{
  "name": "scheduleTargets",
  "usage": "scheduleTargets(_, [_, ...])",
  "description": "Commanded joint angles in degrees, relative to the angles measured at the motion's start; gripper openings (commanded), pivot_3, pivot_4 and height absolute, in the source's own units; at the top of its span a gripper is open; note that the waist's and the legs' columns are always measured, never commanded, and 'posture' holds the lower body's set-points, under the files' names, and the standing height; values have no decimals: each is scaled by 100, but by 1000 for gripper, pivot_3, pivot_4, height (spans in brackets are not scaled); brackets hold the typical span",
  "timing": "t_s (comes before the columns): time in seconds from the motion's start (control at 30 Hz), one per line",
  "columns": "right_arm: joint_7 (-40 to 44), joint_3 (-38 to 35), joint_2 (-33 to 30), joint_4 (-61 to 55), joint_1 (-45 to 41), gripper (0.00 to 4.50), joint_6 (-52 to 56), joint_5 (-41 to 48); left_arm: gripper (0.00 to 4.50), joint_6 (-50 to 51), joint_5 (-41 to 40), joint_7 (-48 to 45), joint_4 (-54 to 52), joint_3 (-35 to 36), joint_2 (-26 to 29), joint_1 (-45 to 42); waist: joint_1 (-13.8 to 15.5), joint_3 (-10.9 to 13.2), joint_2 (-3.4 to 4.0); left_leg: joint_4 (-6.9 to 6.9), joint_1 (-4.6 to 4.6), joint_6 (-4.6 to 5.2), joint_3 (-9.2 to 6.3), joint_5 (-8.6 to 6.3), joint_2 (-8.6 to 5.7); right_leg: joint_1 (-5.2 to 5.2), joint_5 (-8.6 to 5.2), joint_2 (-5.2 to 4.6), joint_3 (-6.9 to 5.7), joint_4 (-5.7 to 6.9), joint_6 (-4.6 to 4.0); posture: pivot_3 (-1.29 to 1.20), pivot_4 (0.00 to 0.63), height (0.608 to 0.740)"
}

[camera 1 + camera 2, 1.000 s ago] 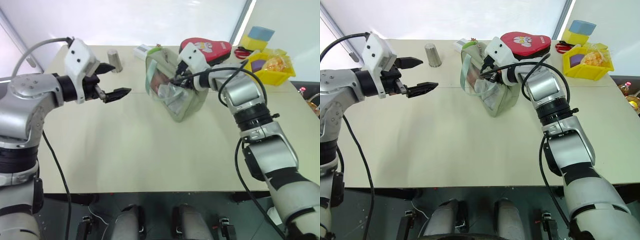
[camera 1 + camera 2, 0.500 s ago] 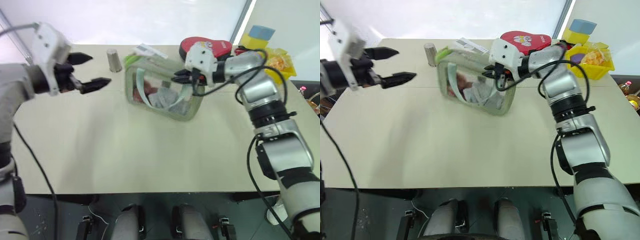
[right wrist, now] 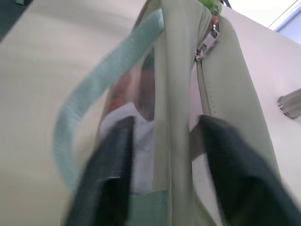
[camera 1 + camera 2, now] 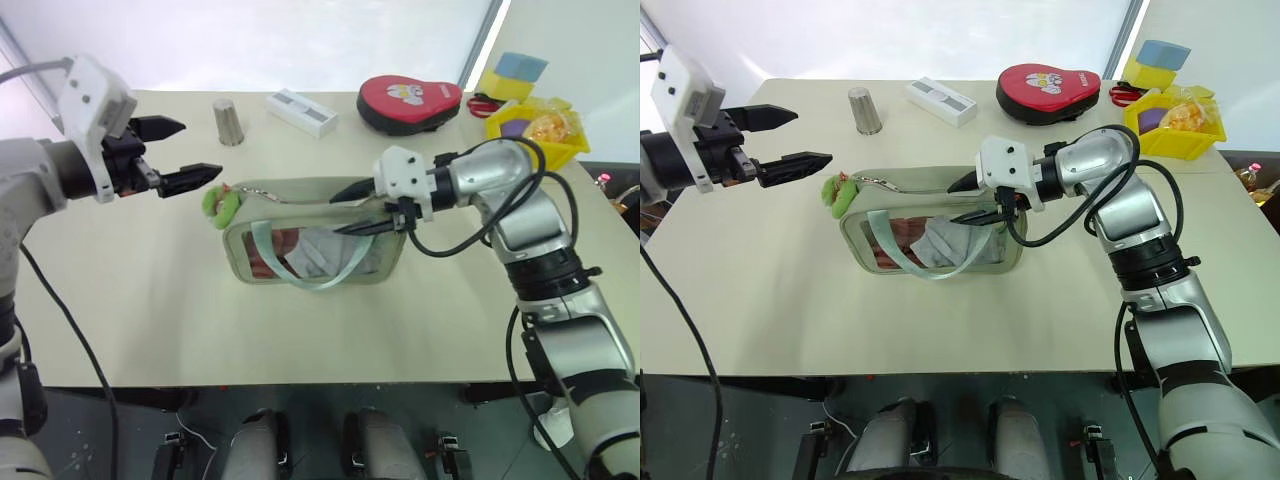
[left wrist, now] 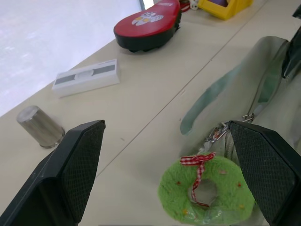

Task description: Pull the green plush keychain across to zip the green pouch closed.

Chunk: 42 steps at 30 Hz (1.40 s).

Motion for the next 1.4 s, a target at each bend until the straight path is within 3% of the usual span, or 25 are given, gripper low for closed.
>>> scheduleTargets(0.03, [165,-434,-447,-694,-224,3660,881,494,4500,-99,5,-7,58,109,61,-8,30,0,0,0,-1,0,0,0,-2,0,0,-2,0,0,0,0,150,740])
scheduleTargets(0.3, [80,-957,-1523,-1792,485,3660,2452,1122,4500,-85,-49,-563,105,528,811,794,28,0,-2,-4,-1,2,-1,-1,-2,0,-1,-5,0,-5,-2,0,150,740])
scheduleTargets(0.43, [-254,-800,-1408,-1795,994,3660,2144,877,4500,-320,67,-575,330,447,856,893,17,-3,0,-4,4,2,1,-2,-2,3,-1,-4,0,-6,-2,0,150,740])
scheduleTargets(0.6, [-464,-735,-1187,-1610,1045,3660,1905,810,4500,-586,209,-640,523,278,833,1026,16,-3,0,-4,-1,2,2,-2,-2,-3,-1,-2,0,-6,-2,0,150,740])
scheduleTargets(0.7, [-454,-737,-1196,-1764,1083,2427,1976,913,4500,-735,298,-573,561,131,667,1080,23,-3,0,-4,-1,2,3,-2,-3,-2,-1,-3,0,-6,-1,0,150,740])
scheduleTargets(0.83, [-452,-718,-1216,-1964,1142,371,2064,1013,4500,-1041,520,-390,866,-187,202,844,49,-3,-1,-2,1,3,2,-2,-3,1,-1,-3,0,-5,-1,0,150,740])
scheduleTargets(1.03, [-471,-659,-1245,-2134,1274,371,2123,1056,4500,-1181,702,-485,1042,-678,-294,451,28,-3,-4,-1,-2,3,1,-2,-3,1,-1,-1,-1,-6,-1,0,150,740])
scheduleTargets(1.27, [-634,-653,-1183,-2171,1304,371,2139,1074,4500,-1005,556,-754,837,-781,-391,468,25,-3,-4,-1,0,3,2,-2,-2,1,-1,-1,0,-5,-1,0,150,740])
scheduleTargets(1.37, [-667,-655,-1202,-2207,1330,329,2133,1089,3636,-979,532,-709,854,-716,-456,447,25,-3,-4,-1,0,3,1,-2,-2,1,-1,-1,0,-5,-1,0,150,740])
scheduleTargets(1.4, [-690,-664,-1193,-2206,1311,329,2151,1099,3108,-1011,528,-744,875,-709,-457,454,26,-3,-4,-1,0,3,1,-2,-2,1,-1,0,0,-5,-1,0,150,740])
